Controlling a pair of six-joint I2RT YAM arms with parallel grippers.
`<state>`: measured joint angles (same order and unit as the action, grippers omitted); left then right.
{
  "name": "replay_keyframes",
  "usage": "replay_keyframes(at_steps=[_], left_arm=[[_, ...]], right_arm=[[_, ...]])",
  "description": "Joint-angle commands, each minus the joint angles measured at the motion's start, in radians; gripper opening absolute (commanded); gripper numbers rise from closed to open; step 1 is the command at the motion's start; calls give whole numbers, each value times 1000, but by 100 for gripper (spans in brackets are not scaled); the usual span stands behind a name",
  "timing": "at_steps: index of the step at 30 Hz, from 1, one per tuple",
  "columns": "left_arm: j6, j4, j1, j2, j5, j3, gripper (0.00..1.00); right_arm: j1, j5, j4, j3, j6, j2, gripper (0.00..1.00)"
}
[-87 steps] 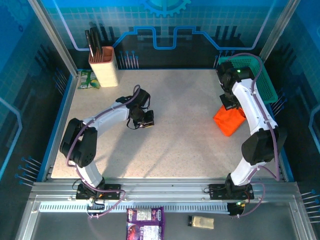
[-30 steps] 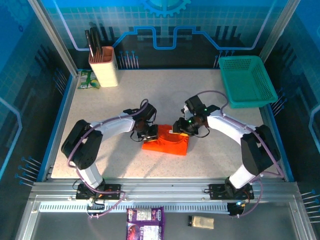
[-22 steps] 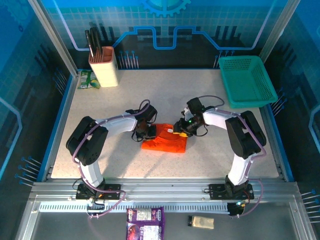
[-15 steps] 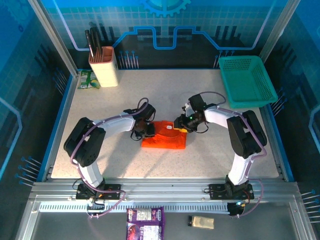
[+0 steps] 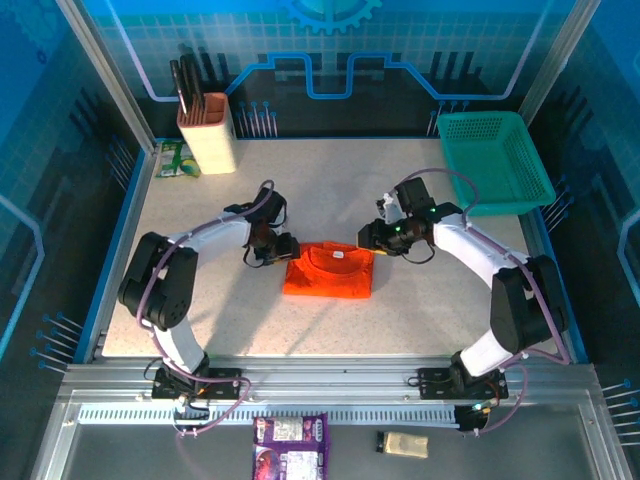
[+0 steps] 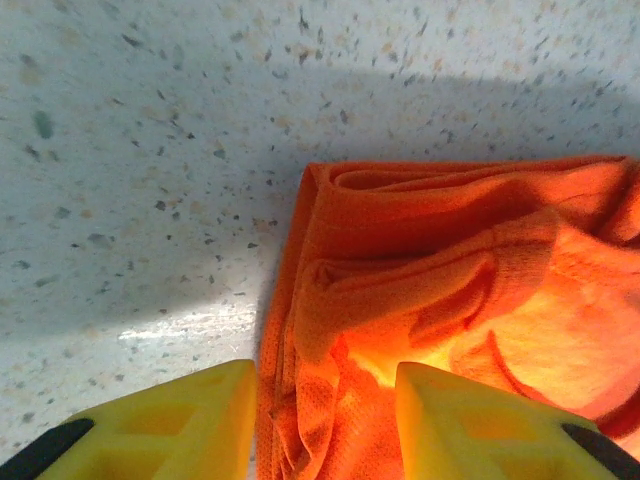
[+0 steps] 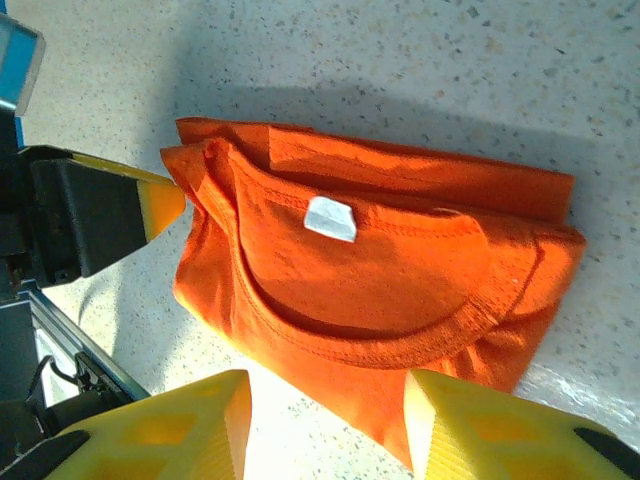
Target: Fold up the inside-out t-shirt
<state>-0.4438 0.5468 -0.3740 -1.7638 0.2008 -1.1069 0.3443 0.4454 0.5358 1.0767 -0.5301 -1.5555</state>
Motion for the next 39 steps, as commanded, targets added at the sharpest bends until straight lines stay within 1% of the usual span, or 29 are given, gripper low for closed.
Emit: replay_keyframes(at_steps=[1, 4, 6, 8, 10, 12, 15, 18, 21, 25, 31, 35, 37, 39], left_arm=[[74, 30, 9, -54, 85, -30, 40], [75, 21, 9, -84, 102, -30, 35], [76, 26, 9, -98, 88, -30, 31], [74, 35, 9, -100, 61, -31, 23], [70, 59, 10, -101, 12, -39, 13], [72, 86, 19, -97, -47, -47, 7], [87, 122, 61, -91, -132, -57, 4], [131, 158, 124, -88, -224, -89, 3], [185, 197, 194, -113, -345, -155, 1], [266, 207, 285, -189, -504, -272, 0], [399, 202, 432, -300, -642, -424, 0], [455, 170, 515, -345, -682, -485, 0], [478, 162, 542, -375, -720, -531, 1], [533, 133, 553, -412, -761, -573, 1]], right_arm=[[-16, -8, 57, -14, 22, 46, 45], [-16, -10, 63, -16, 20, 57, 45], [-16, -11, 65, -19, 18, 61, 45], [-16, -13, 67, -22, 16, 67, 45], [-16, -17, 73, -20, 17, 74, 45], [-16, -25, 83, -19, 22, 78, 45], [-21, -38, 102, -14, 34, 78, 45], [-27, -39, 115, -13, 44, 79, 45], [-36, -36, 133, -8, 61, 78, 45], [-54, -23, 163, 2, 83, 74, 44], [-72, -6, 211, 13, 116, 78, 44], [-79, 11, 222, 16, 122, 71, 44], [-81, 22, 227, 27, 122, 60, 44], [-79, 33, 231, 43, 121, 45, 44]])
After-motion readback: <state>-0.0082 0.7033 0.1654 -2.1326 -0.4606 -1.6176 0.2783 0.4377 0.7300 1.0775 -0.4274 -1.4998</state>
